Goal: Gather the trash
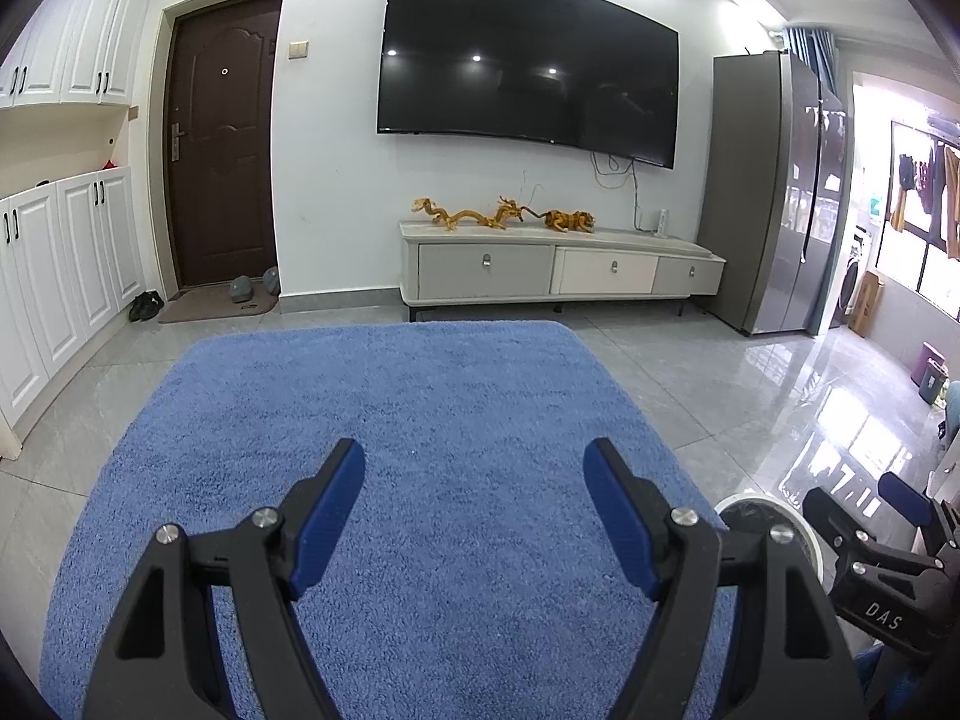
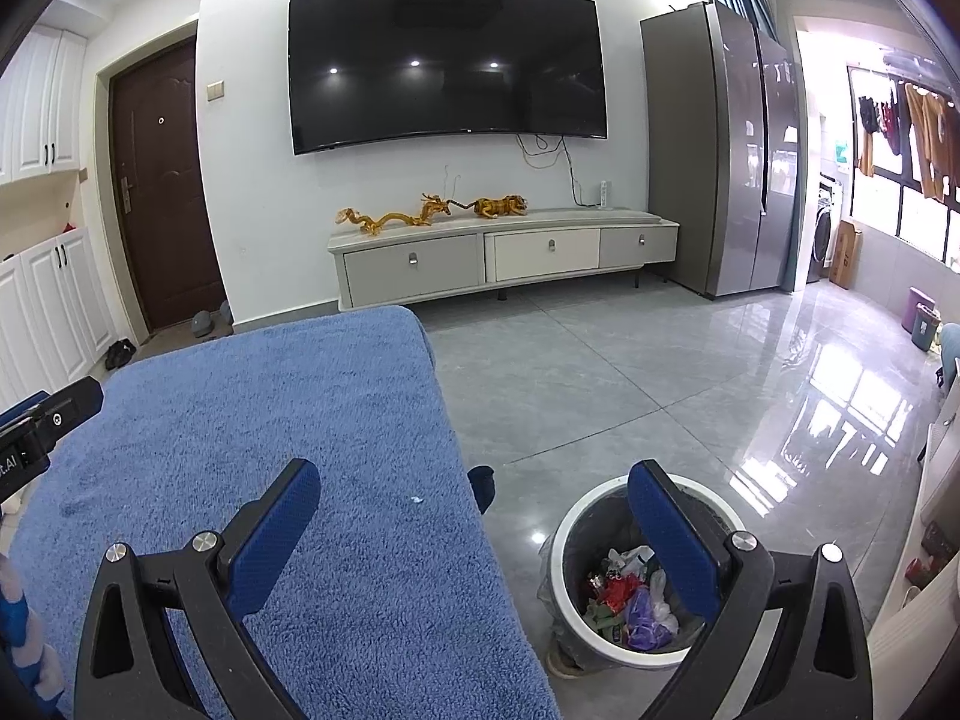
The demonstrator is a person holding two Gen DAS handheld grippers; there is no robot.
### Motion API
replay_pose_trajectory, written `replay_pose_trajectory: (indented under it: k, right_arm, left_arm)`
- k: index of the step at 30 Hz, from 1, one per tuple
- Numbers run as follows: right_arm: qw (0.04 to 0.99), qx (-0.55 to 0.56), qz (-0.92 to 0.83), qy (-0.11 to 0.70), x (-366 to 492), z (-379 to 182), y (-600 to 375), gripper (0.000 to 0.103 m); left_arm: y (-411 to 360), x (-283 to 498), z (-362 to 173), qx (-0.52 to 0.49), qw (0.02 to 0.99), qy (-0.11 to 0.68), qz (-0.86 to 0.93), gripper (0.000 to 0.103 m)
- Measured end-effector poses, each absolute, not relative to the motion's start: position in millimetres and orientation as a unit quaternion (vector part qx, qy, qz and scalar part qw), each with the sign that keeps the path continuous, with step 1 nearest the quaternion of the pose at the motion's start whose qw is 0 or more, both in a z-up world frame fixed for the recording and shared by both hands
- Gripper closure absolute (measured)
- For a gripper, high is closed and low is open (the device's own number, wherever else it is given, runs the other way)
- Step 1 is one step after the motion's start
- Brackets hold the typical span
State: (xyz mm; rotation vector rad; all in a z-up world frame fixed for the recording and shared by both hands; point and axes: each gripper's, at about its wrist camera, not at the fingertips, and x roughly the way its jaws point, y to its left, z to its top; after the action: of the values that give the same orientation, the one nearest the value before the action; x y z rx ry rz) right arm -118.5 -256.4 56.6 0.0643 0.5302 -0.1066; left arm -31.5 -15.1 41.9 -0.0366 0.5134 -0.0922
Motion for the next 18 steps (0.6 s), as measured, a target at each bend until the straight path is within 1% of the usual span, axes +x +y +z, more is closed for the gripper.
replay_pose_trajectory:
  k: [9, 18]
  right_arm:
    - [0.960, 0.032, -0.048, 0.275, -113.9, 50.0, -256.3, 0.000]
    - [0.958, 0.034, -0.048, 0.282, -109.8, 46.0, -256.3, 0.000]
  left_arm:
    - [-20.0, -20.0, 28.9, -0.002, 0.958, 0.287, -0.025, 0.029]
    - [-14.6, -14.2, 18.6, -0.005, 0.953, 0.302, -0.007, 0.029]
